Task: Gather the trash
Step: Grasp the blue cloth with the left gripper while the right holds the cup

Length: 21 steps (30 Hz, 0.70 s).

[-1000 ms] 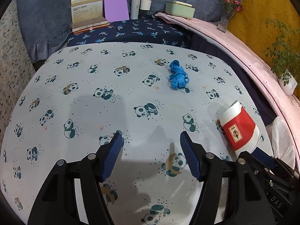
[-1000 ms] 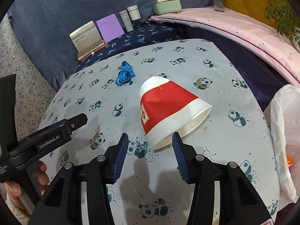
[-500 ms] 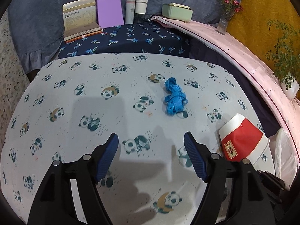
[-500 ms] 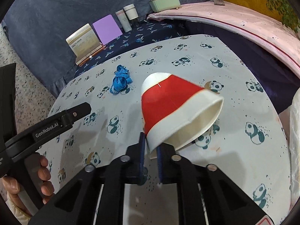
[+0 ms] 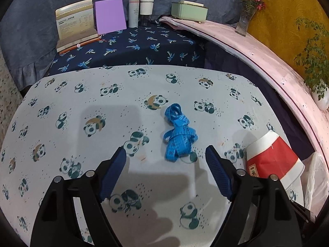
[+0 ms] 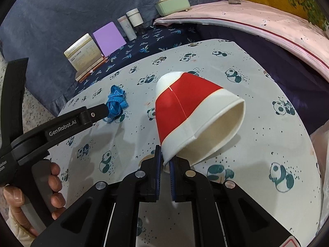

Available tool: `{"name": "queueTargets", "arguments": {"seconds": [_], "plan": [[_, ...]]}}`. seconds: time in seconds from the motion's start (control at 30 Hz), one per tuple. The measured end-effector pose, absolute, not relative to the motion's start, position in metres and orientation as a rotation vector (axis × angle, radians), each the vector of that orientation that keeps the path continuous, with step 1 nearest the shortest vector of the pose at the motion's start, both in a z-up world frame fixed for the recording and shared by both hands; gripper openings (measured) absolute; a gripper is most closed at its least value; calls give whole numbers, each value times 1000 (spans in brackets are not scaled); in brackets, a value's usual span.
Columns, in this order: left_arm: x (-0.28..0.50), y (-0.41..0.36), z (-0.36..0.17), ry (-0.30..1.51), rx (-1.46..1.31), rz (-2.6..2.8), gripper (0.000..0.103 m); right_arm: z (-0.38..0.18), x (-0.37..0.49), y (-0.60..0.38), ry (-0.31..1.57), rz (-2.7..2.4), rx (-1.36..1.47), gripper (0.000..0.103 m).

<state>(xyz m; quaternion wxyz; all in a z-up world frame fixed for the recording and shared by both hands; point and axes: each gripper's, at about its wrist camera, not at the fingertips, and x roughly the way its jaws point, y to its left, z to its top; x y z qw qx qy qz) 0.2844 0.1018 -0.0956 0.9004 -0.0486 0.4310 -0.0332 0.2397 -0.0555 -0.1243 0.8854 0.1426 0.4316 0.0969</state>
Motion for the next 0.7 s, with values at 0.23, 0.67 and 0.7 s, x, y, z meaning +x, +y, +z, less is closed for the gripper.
{"name": "queueTargets", "arguments": {"seconds": [0.23, 0.67, 0.7], "plan": [[304, 94, -104, 901, -93, -71, 76, -126, 248, -59, 886, 200, 310, 7], [317, 91, -115, 928, -90, -114, 34, -121, 254, -68, 840, 181, 354, 25], [315, 92, -114, 928, -97, -117, 32, -121, 255, -69, 840, 181, 360, 25]]}}
